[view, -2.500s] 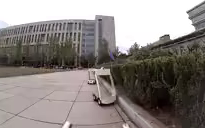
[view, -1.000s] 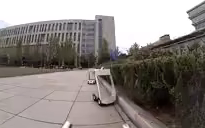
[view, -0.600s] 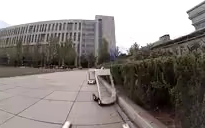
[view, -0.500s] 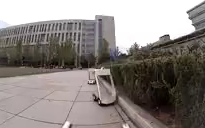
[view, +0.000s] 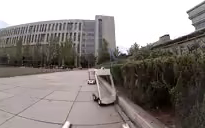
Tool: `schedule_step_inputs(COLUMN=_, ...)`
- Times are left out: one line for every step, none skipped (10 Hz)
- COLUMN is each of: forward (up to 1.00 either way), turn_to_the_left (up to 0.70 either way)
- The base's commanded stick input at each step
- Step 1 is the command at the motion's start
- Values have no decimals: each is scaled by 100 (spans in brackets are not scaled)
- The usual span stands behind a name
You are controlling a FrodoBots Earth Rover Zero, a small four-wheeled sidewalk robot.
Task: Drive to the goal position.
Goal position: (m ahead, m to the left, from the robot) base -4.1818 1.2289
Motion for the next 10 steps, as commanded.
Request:
schedule_step_inputs(forward=6, turn_to_the_left=0)
schedule_step_inputs(forward=6, turn_to_the_left=0)
schedule_step_inputs(forward=6, turn_to_the_left=0)
schedule_step_inputs(forward=6, turn_to_the_left=0)
schedule_step_inputs(forward=6, turn_to_the_left=0)
schedule_step_inputs(forward=6, turn_to_the_left=0)
schedule_step_inputs(forward=6, turn_to_the_left=0)
schedule_step_inputs(forward=6, turn_to_the_left=0)
schedule_step_inputs(forward=6, turn_to_the_left=0)
schedule_step_inputs(forward=6, turn_to_the_left=0)
